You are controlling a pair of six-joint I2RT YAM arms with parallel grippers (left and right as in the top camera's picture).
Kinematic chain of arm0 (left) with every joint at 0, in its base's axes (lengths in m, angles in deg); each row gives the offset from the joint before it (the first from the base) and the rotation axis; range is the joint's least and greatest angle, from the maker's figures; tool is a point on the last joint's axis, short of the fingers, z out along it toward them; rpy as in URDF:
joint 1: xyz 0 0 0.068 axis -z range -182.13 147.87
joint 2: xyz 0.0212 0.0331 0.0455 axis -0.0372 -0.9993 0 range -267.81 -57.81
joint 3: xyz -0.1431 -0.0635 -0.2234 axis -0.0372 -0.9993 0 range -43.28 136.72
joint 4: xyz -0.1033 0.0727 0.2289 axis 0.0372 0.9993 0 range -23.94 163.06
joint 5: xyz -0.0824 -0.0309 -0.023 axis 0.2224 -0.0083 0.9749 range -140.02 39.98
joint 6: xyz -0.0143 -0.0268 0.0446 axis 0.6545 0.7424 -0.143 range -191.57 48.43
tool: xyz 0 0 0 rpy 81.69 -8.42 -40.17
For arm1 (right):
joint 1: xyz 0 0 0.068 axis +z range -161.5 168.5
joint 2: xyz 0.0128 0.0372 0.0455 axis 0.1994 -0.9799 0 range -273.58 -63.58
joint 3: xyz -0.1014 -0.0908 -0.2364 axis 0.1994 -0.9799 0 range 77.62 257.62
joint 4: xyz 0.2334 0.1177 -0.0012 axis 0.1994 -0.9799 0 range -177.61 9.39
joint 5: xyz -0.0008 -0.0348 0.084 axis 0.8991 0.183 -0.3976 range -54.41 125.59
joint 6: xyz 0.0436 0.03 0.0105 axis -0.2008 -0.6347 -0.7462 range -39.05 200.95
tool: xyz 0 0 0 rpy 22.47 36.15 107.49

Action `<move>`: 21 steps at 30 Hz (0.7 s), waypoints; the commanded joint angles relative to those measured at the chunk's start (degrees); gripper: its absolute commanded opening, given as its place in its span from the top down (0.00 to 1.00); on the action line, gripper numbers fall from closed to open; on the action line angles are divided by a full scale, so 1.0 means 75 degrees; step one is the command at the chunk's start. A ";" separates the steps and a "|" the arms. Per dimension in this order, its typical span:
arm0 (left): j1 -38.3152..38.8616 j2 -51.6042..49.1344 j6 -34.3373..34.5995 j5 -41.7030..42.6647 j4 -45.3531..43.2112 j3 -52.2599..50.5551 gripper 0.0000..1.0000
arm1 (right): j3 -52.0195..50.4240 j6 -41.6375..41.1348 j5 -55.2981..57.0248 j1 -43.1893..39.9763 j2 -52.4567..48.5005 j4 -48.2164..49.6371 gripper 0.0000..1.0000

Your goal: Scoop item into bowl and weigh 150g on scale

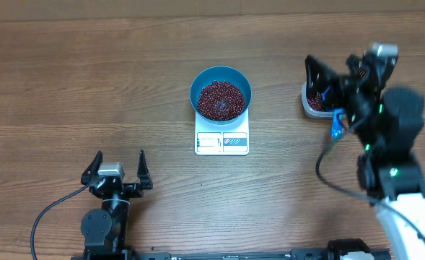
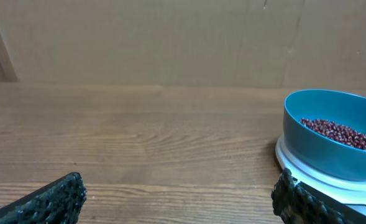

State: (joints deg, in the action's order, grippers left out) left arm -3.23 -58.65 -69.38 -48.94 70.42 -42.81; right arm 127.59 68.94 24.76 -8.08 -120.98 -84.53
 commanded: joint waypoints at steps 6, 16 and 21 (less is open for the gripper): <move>0.0052 0.0079 -0.0207 0.0058 0.0015 -0.0026 0.00 | -0.3252 -0.0006 -0.0306 0.0012 0.1926 0.3042 0.00; 0.0052 0.0079 -0.0207 0.0058 0.0015 -0.0026 0.01 | -0.5767 0.0082 -0.0070 0.0012 0.4237 0.3654 0.00; 0.0052 0.0079 -0.0207 0.0058 0.0015 -0.0026 0.00 | -0.6589 0.0280 0.0093 -0.0003 0.5353 0.3480 0.00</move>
State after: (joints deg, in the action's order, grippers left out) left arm -3.23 -58.65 -70.10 -48.92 70.42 -42.81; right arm 80.82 69.44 24.10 -8.08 -84.70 -58.11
